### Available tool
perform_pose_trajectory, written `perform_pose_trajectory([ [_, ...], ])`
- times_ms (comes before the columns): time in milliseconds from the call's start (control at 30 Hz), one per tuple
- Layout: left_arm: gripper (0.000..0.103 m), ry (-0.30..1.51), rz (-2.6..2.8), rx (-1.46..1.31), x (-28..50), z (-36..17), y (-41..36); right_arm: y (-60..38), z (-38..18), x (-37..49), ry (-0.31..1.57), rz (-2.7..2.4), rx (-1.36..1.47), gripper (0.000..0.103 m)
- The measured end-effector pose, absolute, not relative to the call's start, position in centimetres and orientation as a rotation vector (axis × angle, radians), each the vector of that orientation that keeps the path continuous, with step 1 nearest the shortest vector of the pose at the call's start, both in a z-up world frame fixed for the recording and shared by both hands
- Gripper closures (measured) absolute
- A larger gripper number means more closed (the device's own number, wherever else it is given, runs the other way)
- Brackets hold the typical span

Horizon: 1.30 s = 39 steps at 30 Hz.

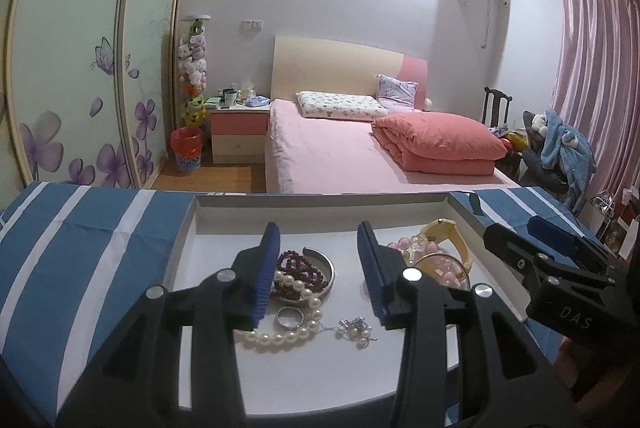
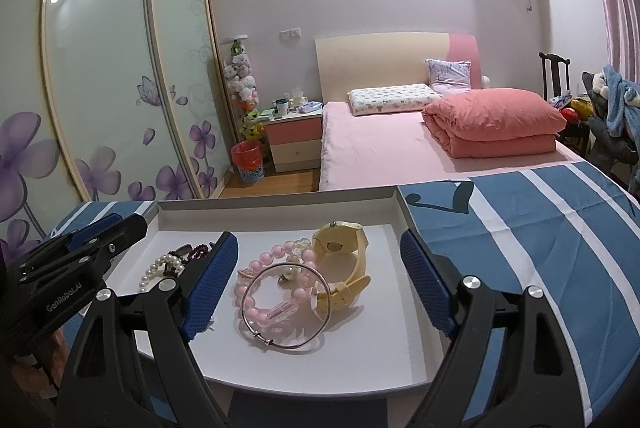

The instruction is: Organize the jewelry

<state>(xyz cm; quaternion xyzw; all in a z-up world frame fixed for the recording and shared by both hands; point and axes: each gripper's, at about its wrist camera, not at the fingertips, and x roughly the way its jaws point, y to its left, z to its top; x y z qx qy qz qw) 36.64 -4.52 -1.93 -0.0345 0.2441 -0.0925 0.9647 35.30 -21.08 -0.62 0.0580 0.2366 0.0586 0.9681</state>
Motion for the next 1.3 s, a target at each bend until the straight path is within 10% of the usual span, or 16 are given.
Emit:
perform_pose_trajectory([
  [200, 0.059, 0.491, -0.181, -0.07, 36.3, -1.8, -4.3, -21.0, -0.4, 35.2, 0.476, 0.123, 0.116, 0.02],
  [667, 0.004, 0.415, -0.143, -0.076, 26.4, 0.0, -0.5, -19.5, 0.6, 27.1, 0.463, 0.179, 0.094, 0.002],
  [1300, 0.004, 0.371, -0.093, -0.104, 17.2, 1.1, 2.0, -18.5, 1.6, 19.2, 0.393, 0.142, 0.059, 0.002],
])
